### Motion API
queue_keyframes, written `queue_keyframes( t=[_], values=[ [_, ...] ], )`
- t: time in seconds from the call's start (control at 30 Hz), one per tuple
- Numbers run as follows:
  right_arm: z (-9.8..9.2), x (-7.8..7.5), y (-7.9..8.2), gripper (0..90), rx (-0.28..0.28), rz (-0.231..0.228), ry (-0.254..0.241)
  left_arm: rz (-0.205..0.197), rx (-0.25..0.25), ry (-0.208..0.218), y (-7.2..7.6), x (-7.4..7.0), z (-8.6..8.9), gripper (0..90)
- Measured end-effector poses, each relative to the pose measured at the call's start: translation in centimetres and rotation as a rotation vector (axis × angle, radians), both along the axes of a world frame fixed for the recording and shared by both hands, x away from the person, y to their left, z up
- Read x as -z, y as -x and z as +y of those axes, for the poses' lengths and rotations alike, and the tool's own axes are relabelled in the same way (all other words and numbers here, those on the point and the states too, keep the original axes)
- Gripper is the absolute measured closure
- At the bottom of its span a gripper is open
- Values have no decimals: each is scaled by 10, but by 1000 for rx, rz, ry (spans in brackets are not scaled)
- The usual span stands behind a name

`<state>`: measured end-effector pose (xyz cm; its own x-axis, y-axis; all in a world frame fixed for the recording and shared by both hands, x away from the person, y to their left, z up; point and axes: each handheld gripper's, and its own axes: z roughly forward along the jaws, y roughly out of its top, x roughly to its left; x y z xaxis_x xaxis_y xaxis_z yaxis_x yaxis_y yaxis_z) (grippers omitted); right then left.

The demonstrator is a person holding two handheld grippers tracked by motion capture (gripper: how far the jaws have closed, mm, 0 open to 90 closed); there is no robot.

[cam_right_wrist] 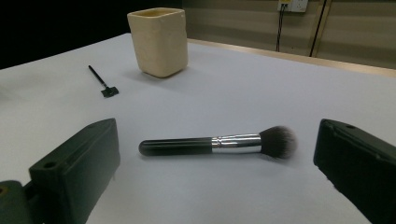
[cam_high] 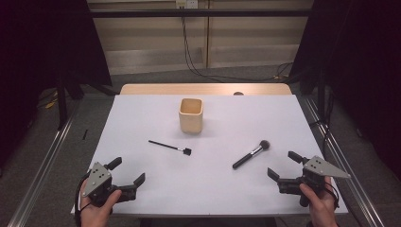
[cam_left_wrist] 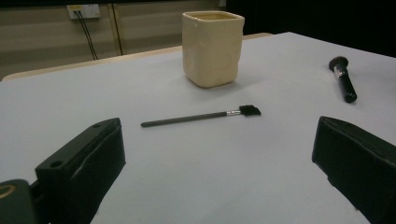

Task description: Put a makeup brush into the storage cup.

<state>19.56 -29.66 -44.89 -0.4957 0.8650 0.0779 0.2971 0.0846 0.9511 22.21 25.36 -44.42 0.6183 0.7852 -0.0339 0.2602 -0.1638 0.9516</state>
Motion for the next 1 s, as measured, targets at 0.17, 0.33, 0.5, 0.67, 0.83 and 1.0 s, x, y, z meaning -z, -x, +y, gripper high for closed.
queue_keyframes(
  t=[0.17,0.33,0.5,0.67,0.83,1.0],
  values=[
    [-1,0,2,1,1,-2,-2,-2,8,-5,0,0,-1,26],
    [-2,0,1,1,-5,-1,-2,2,1,-2,-3,0,-2,28],
    [-1,0,1,1,-4,4,-11,-12,2,1,-2,-2,-3,27],
    [2,0,1,1,-14,4,9,-18,19,-4,-2,-2,-4,27],
    [5,0,2,1,-19,3,9,-16,25,-1,-3,-2,-6,27],
    [4,1,1,1,-2,-1,-21,-28,21,9,-9,-6,-12,27]
  ],
)
